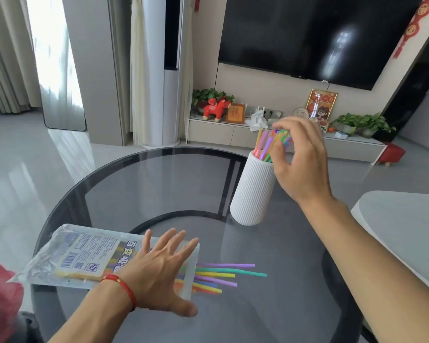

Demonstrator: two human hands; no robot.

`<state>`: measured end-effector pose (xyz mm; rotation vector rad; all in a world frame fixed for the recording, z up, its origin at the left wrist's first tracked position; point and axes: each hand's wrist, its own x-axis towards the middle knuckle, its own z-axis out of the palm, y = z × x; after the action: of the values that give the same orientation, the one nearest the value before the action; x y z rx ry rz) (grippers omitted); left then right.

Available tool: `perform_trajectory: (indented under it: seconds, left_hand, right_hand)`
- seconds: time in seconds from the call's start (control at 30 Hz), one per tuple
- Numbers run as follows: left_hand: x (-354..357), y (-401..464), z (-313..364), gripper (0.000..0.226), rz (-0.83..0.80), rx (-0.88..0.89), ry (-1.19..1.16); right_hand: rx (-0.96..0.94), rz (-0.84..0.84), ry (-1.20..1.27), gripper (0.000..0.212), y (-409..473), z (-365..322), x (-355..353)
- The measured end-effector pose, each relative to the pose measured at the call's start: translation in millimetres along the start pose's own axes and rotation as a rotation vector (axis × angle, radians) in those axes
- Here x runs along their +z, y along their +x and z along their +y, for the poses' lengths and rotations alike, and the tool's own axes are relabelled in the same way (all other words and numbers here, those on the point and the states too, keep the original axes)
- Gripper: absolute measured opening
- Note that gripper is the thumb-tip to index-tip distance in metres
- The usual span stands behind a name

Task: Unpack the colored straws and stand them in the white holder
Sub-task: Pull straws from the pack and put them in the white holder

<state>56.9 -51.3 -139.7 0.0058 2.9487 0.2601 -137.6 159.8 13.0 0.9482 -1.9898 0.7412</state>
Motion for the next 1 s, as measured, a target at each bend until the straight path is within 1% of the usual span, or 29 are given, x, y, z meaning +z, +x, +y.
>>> perform_trajectory:
  seconds: [0.03, 0.07, 0.13, 0.2, 0.27, 0.3, 0.37, 0.5, 0.57, 0.67, 0.77, 0.87, 0.93, 1.0]
  left_hand:
    - [-0.1, -1.0, 0.1, 0.127, -0.036, 0.0, 0.026]
    - [-1.1, -0.8, 0.7, 0.127, -0.039, 0.004, 0.047]
    - [-4.5, 0.2, 2.4, 0.123, -0.008, 0.019, 0.087]
    - [-7.0, 1.8, 4.1, 0.117, 0.039, 0.031, 0.14]
    - [-6.4, 3.6, 5.7, 0.107, 0.118, 0.029, 0.183]
    - [-5.8, 4.0, 5.6, 0.102, 0.156, 0.022, 0.197]
    - [-6.8, 5.6, 6.3, 0.096, 0.202, 0.01, 0.214]
    - [-5.8, 9.0, 5.3, 0.092, 0.268, 0.005, 0.222]
    - [-3.9, 10.3, 5.1, 0.095, 0.28, 0.013, 0.222]
    - [-1.5, 10.8, 7.4, 0.099, 0.296, 0.022, 0.245]
    - [0.2, 9.9, 7.2, 0.104, 0.298, 0.021, 0.256]
    - [-0.6, 7.6, 5.0, 0.107, 0.294, 0.015, 0.253]
    - [-2.9, 6.0, 5.1, 0.105, 0.279, 0.002, 0.243]
    - [-6.1, 5.1, 6.1, 0.099, 0.275, -0.004, 0.25]
  right_hand:
    - [-0.005, 0.007, 0.058, 0.026, -17.0, -3.2, 0.9]
    - [0.017, -0.051, 0.107, 0.021, -36.5, -6.3, 3.4]
    - [0.154, -0.29, 0.162, 0.013, -81.1, -10.3, 14.4]
    - [0.34, -0.517, 0.208, 0.016, -124.6, -9.2, 26.5]
    - [0.491, -0.696, 0.24, 0.022, -157.4, -8.7, 35.4]
    - [0.515, -0.772, 0.217, 0.026, -167.3, -9.2, 39.8]
    - [0.499, -0.854, 0.177, 0.034, -175.2, -9.1, 46.1]
    - [0.433, -0.932, 0.33, 0.04, -178.2, -21.1, 52.8]
    - [0.348, -0.964, 0.325, 0.042, -179.8, -31.9, 57.7]
    - [0.249, -0.947, 0.272, 0.032, -179.2, -48.6, 65.0]
    - [0.272, -0.945, 0.36, 0.021, -175.5, -52.4, 64.8]
    - [0.278, -0.883, 0.428, 0.025, -169.5, -36.7, 57.3]
    - [0.315, -0.865, 0.462, 0.024, -165.4, -22.1, 50.6]
    - [0.356, -0.868, 0.492, 0.018, -162.1, -7.7, 42.6]
